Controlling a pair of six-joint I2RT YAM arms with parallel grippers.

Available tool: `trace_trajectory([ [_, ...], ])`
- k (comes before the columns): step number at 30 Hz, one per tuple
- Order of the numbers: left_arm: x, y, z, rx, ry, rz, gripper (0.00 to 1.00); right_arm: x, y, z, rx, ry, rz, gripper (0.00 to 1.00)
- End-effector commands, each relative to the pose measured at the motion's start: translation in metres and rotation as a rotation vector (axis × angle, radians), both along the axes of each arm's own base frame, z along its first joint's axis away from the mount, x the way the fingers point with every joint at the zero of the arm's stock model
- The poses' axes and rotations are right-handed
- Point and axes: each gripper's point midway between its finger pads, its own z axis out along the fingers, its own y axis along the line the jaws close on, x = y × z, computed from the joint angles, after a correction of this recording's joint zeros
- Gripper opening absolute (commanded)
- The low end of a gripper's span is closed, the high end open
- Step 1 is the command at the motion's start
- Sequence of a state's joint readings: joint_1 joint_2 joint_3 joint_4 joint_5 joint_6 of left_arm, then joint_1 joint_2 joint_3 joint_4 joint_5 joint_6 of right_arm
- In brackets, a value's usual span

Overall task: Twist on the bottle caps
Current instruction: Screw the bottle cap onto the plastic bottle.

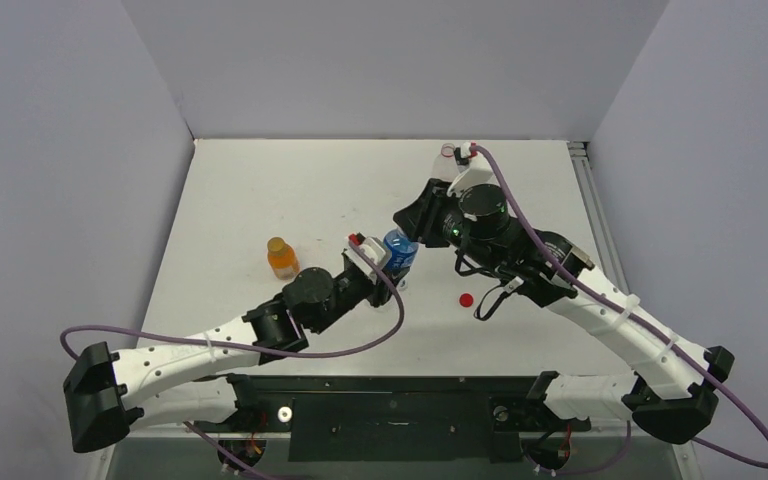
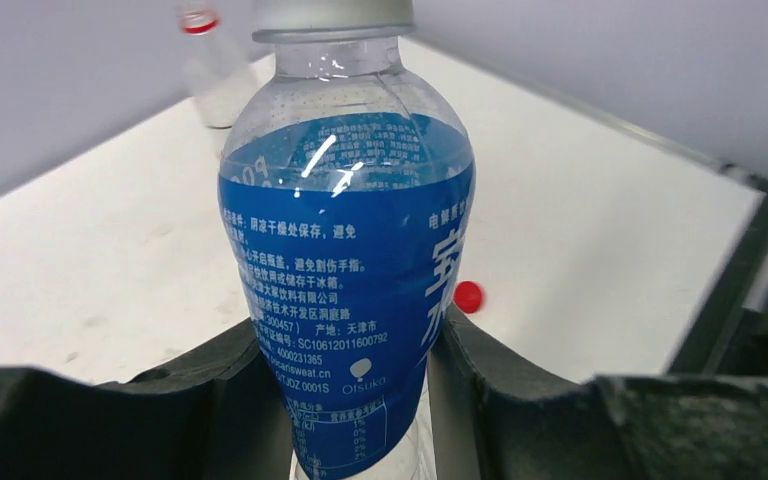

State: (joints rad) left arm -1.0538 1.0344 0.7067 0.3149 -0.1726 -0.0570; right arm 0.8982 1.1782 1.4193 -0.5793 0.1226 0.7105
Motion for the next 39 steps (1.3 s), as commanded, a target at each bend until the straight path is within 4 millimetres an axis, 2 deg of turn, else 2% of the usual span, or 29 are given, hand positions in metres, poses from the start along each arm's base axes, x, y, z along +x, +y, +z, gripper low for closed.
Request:
trace_trajectory([
  [1, 0.042, 0.046, 0.058, -0.028, -0.213, 0.434, 0.00, 0.008, -0.017, -0.044, -0.093, 0.127, -0.208, 0.00],
  [3, 0.042, 0.044, 0.058, -0.021, -0.215, 0.430, 0.00, 0.012, -0.017, -0.043, -0.079, 0.122, -0.231, 0.00],
  [4, 0.041, 0.042, 0.056, -0.011, -0.214, 0.418, 0.00, 0.013, -0.017, -0.039, -0.067, 0.113, -0.235, 0.03],
  [5, 0.040, 0.039, 0.055, -0.009, -0.215, 0.395, 0.00, 0.015, -0.018, -0.035, -0.059, 0.105, -0.240, 0.17],
  [6, 0.039, 0.038, 0.051, 0.012, -0.209, 0.384, 0.00, 0.015, -0.019, -0.027, -0.045, 0.086, -0.227, 0.26],
  [7, 0.038, 0.034, 0.046, 0.031, -0.200, 0.342, 0.00, 0.017, -0.023, -0.019, -0.036, 0.068, -0.219, 0.43],
  [9, 0.036, 0.030, 0.036, 0.047, -0.163, 0.257, 0.00, 0.019, -0.031, 0.000, -0.004, 0.025, -0.200, 0.60],
  [11, 0.031, 0.023, 0.025, 0.056, -0.115, 0.135, 0.00, 0.019, -0.040, 0.022, 0.035, -0.026, -0.170, 0.67],
  [13, 0.025, 0.018, 0.016, 0.053, -0.056, 0.014, 0.00, 0.017, -0.045, 0.039, 0.068, -0.073, -0.101, 0.71],
  [15, 0.012, 0.011, 0.010, 0.031, 0.009, -0.139, 0.00, 0.010, -0.047, 0.052, 0.082, -0.126, -0.018, 0.72],
  [17, -0.004, 0.006, 0.010, -0.002, 0.063, -0.293, 0.00, 0.001, -0.046, 0.055, 0.061, -0.168, 0.075, 0.72],
  [20, -0.027, 0.006, 0.016, -0.066, 0.137, -0.491, 0.00, -0.015, -0.036, 0.046, 0.027, -0.197, 0.222, 0.71],
  [21, -0.030, 0.006, 0.021, -0.085, 0.137, -0.525, 0.00, -0.024, -0.031, 0.049, 0.038, -0.222, 0.287, 0.71],
  [23, -0.042, 0.006, 0.027, -0.116, 0.162, -0.617, 0.00, -0.035, -0.023, 0.040, 0.050, -0.222, 0.364, 0.69],
  [27, -0.067, 0.007, 0.041, -0.171, 0.193, -0.774, 0.00, -0.045, -0.017, 0.036, 0.066, -0.232, 0.439, 0.67],
  [34, -0.076, 0.006, 0.048, -0.217, 0.235, -0.849, 0.00, -0.060, -0.005, 0.046, 0.138, -0.261, 0.520, 0.62],
  [37, -0.077, 0.006, 0.048, -0.223, 0.245, -0.857, 0.00, -0.065, 0.001, 0.049, 0.168, -0.263, 0.548, 0.57],
  [39, -0.077, 0.005, 0.048, -0.225, 0.251, -0.861, 0.00, -0.068, 0.004, 0.050, 0.184, -0.262, 0.559, 0.49],
])
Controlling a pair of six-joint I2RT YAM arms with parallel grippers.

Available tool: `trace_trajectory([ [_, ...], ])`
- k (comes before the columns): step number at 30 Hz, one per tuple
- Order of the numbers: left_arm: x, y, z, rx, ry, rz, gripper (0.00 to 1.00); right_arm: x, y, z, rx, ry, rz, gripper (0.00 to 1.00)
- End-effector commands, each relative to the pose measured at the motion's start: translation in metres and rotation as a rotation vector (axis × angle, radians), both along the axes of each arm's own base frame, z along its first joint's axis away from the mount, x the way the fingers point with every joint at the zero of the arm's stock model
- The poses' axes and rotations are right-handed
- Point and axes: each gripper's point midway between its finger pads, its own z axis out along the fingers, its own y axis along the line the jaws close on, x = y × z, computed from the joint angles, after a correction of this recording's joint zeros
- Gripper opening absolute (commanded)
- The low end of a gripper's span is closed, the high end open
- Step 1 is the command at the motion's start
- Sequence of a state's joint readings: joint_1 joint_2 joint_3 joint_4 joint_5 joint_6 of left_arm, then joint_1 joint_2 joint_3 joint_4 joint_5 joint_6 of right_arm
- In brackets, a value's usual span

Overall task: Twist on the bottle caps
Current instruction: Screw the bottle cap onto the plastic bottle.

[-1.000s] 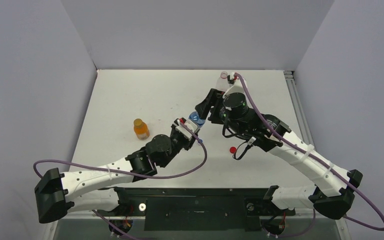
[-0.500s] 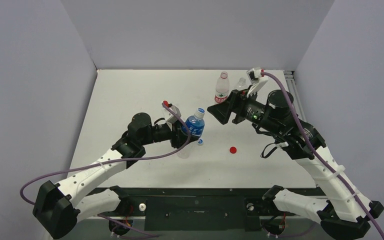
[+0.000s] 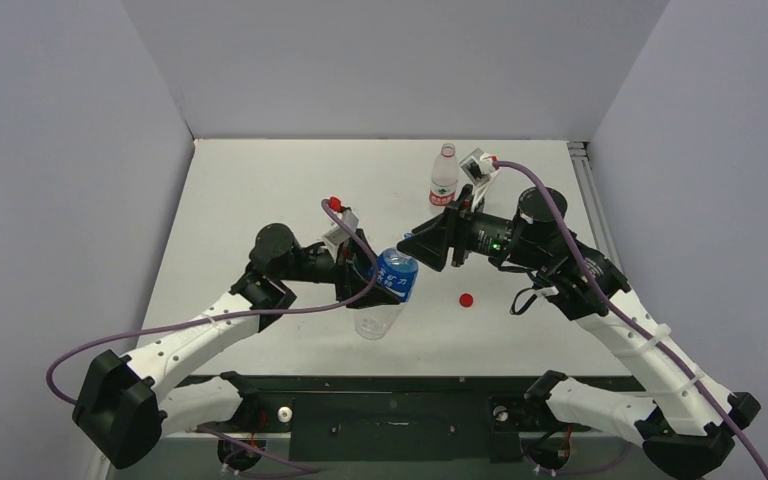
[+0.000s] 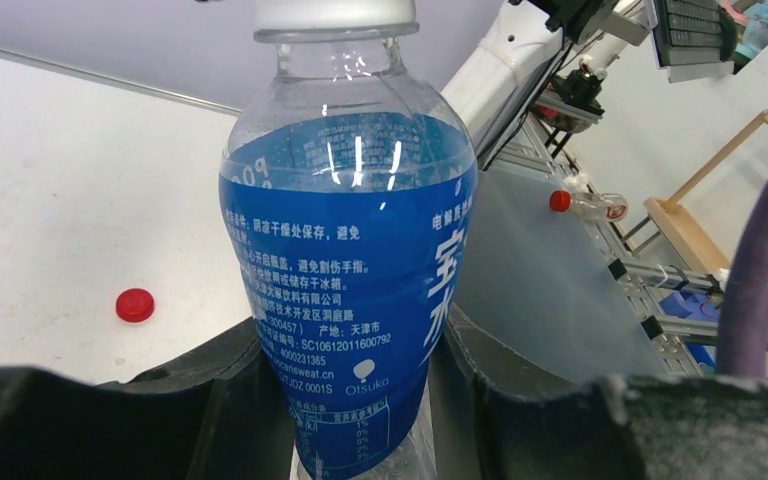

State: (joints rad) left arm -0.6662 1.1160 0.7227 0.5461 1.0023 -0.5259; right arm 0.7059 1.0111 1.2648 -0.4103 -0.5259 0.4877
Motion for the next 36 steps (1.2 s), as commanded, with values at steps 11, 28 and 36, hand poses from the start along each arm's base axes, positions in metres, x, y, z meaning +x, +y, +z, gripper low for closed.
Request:
trace_trajectory([
  [11, 0.006, -0.003, 0.021, -0.067, -0.023, 0.010, 0.00, -0.014, 0.012, 0.023, 0.087, -0.041, 0.054, 0.08],
  [28, 0.100, 0.014, 0.014, 0.115, -0.191, 0.768, 0.00, 0.044, -0.025, -0.047, -0.153, 0.213, -0.521, 0.00],
  [36, 0.113, 0.011, 0.002, 0.236, -0.247, 0.901, 0.00, 0.049, -0.012, -0.043, -0.126, 0.230, -0.553, 0.00],
])
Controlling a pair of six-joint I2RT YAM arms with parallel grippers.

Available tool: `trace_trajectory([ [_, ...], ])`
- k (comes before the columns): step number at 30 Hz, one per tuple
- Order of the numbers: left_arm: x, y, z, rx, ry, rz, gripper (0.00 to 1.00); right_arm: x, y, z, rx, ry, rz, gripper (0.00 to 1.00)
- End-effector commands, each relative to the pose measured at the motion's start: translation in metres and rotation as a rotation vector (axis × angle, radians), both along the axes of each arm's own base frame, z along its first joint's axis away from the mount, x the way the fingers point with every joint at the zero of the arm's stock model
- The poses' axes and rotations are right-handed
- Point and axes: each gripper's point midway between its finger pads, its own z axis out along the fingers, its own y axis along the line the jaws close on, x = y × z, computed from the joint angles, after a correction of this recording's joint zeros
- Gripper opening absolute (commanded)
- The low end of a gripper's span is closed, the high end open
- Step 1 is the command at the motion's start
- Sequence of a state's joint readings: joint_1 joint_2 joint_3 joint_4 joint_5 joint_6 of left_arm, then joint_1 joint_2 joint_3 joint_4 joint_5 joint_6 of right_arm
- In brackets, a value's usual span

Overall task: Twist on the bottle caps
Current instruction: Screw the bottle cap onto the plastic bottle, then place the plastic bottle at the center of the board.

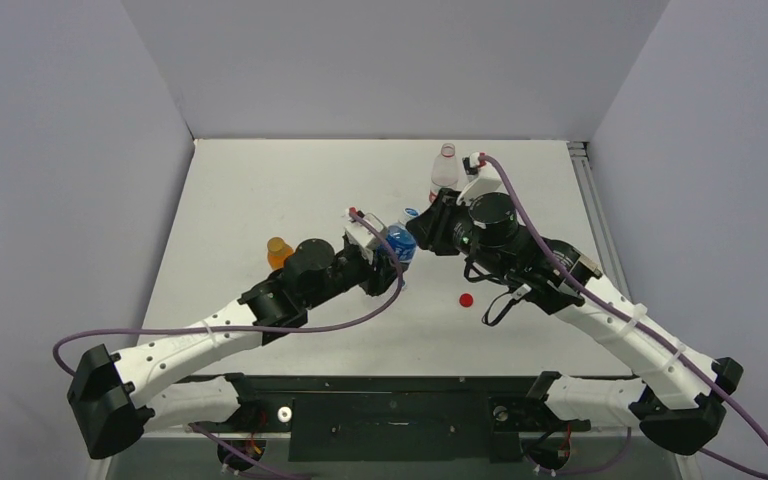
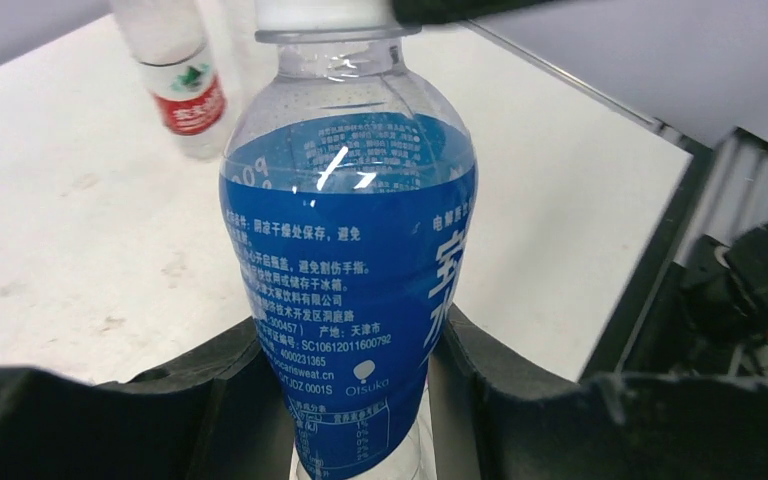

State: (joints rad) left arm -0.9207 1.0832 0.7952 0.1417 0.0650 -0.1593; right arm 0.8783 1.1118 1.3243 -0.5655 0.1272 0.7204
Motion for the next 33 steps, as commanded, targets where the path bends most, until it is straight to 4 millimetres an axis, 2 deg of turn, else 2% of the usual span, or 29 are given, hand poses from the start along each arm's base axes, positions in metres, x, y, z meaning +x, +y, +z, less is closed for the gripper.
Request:
trace_trajectory([
  [1, 0.038, 0.016, 0.042, -0.017, -0.111, 0.224, 0.00, -0.003, -0.002, 0.000, -0.010, 0.036, -0.039, 0.00],
  [2, 0.042, 0.020, 0.038, -0.002, -0.097, 0.256, 0.00, -0.002, -0.002, 0.004, -0.005, 0.032, -0.043, 0.00],
  [4, 0.049, 0.027, 0.031, 0.025, -0.072, 0.318, 0.00, -0.001, -0.007, 0.010, -0.001, 0.026, -0.059, 0.16],
  [5, 0.051, 0.030, 0.023, 0.050, -0.051, 0.339, 0.00, -0.001, -0.012, 0.015, 0.006, 0.016, -0.073, 0.34],
  [7, 0.057, 0.039, 0.013, 0.080, -0.022, 0.405, 0.00, -0.001, -0.023, 0.022, 0.030, 0.002, -0.103, 0.53],
  [9, 0.066, 0.051, 0.001, 0.107, 0.017, 0.481, 0.00, 0.002, -0.038, 0.022, 0.051, -0.002, -0.145, 0.61],
  [13, 0.092, 0.080, -0.032, 0.149, 0.148, 0.620, 0.00, 0.009, -0.069, 0.005, 0.066, 0.017, -0.218, 0.64],
  [14, 0.097, 0.082, -0.034, 0.147, 0.165, 0.633, 0.00, 0.012, -0.079, 0.001, 0.064, 0.022, -0.245, 0.64],
  [15, 0.105, 0.091, -0.046, 0.162, 0.205, 0.674, 0.00, 0.010, -0.084, -0.006, 0.055, 0.030, -0.249, 0.64],
  [16, 0.109, 0.093, -0.046, 0.160, 0.220, 0.690, 0.00, 0.012, -0.089, -0.010, 0.048, 0.036, -0.263, 0.64],
  [17, 0.116, 0.101, -0.060, 0.190, 0.264, 0.726, 0.00, 0.012, -0.095, -0.019, 0.033, 0.045, -0.274, 0.64],
  [18, 0.122, 0.103, -0.058, 0.184, 0.276, 0.741, 0.00, 0.011, -0.097, -0.024, 0.024, 0.052, -0.278, 0.64],
  [19, 0.127, 0.108, -0.073, 0.216, 0.319, 0.764, 0.00, 0.011, -0.101, -0.034, 0.007, 0.065, -0.286, 0.64],
  [20, 0.132, 0.106, -0.071, 0.209, 0.333, 0.764, 0.00, 0.011, -0.102, -0.039, 0.002, 0.071, -0.284, 0.64],
  [21, 0.135, 0.109, -0.086, 0.247, 0.369, 0.771, 0.00, 0.011, -0.104, -0.048, -0.006, 0.085, -0.291, 0.64],
  [22, 0.141, 0.107, -0.083, 0.241, 0.376, 0.778, 0.00, 0.010, -0.104, -0.052, -0.004, 0.093, -0.284, 0.64],
  [23, 0.143, 0.108, -0.092, 0.265, 0.395, 0.785, 0.00, 0.010, -0.105, -0.058, -0.008, 0.099, -0.287, 0.64],
  [26, 0.150, 0.108, -0.092, 0.251, 0.378, 0.789, 0.00, 0.010, -0.105, -0.068, -0.013, 0.101, -0.281, 0.64],
  [29, 0.160, 0.111, -0.097, 0.257, 0.385, 0.806, 0.00, 0.012, -0.094, -0.076, 0.005, 0.109, -0.240, 0.64],
  [30, 0.161, 0.113, -0.105, 0.277, 0.403, 0.811, 0.00, 0.014, -0.089, -0.079, 0.012, 0.118, -0.226, 0.64],
  [32, 0.166, 0.112, -0.105, 0.272, 0.394, 0.808, 0.00, 0.017, -0.084, -0.079, 0.025, 0.119, -0.213, 0.64],
  [33, 0.163, 0.110, -0.109, 0.272, 0.396, 0.784, 0.00, 0.019, -0.082, -0.079, 0.029, 0.116, -0.211, 0.64],
])
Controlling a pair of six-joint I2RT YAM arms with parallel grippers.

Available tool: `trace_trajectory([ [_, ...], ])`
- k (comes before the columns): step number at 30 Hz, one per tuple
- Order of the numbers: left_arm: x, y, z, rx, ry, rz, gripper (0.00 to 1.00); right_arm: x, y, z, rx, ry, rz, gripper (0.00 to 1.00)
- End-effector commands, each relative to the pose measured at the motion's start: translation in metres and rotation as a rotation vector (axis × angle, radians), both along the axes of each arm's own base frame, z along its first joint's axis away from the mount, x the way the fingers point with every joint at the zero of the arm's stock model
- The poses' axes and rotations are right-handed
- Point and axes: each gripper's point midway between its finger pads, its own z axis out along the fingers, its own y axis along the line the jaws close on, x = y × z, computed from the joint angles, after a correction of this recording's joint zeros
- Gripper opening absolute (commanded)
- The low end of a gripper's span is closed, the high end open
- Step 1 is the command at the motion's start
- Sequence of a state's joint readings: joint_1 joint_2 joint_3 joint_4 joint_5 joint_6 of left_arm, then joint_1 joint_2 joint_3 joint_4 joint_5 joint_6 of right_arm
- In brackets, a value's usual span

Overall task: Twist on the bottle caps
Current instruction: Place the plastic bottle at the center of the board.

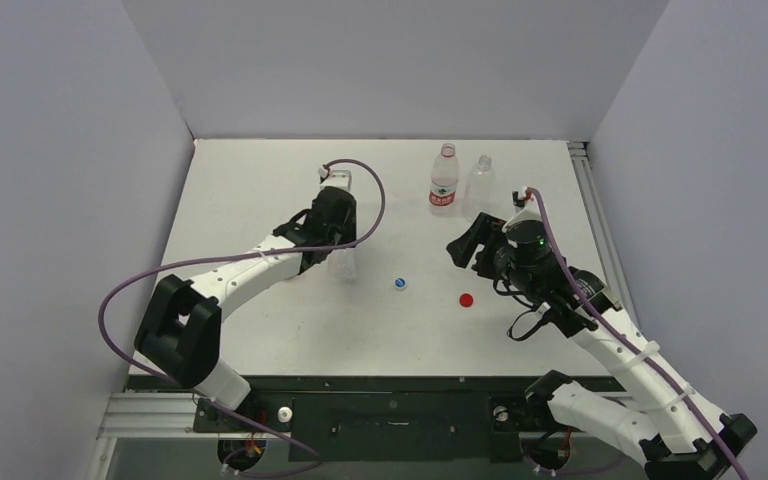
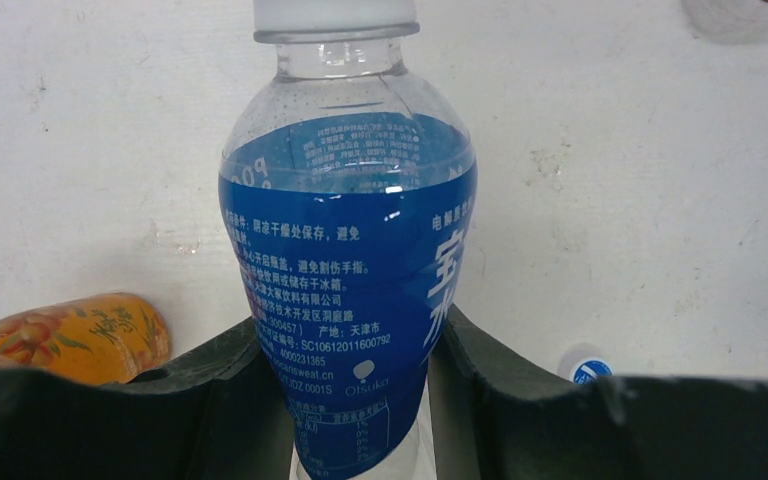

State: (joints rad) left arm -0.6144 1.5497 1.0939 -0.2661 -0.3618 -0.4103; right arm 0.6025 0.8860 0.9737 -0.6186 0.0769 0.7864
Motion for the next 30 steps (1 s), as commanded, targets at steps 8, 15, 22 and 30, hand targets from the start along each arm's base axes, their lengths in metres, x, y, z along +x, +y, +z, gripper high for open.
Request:
trace_trajectory([
  [8, -0.006, -0.024, 0.050, -0.156, -0.280, -0.255, 0.00, 0.046, 0.061, 0.058, 0.142, -0.133, 0.127, 0.65],
  [15, -0.038, -0.035, 0.067, -0.221, -0.453, -0.479, 0.00, 0.073, 0.126, 0.087, 0.087, -0.138, 0.215, 0.64],
  [22, -0.053, -0.031, 0.090, -0.239, -0.605, -0.537, 0.00, 0.087, 0.168, 0.080, 0.004, -0.105, 0.256, 0.60],
  [30, -0.059, -0.030, 0.094, -0.234, -0.632, -0.561, 0.00, 0.084, 0.197, 0.064, -0.068, -0.072, 0.324, 0.56],
])
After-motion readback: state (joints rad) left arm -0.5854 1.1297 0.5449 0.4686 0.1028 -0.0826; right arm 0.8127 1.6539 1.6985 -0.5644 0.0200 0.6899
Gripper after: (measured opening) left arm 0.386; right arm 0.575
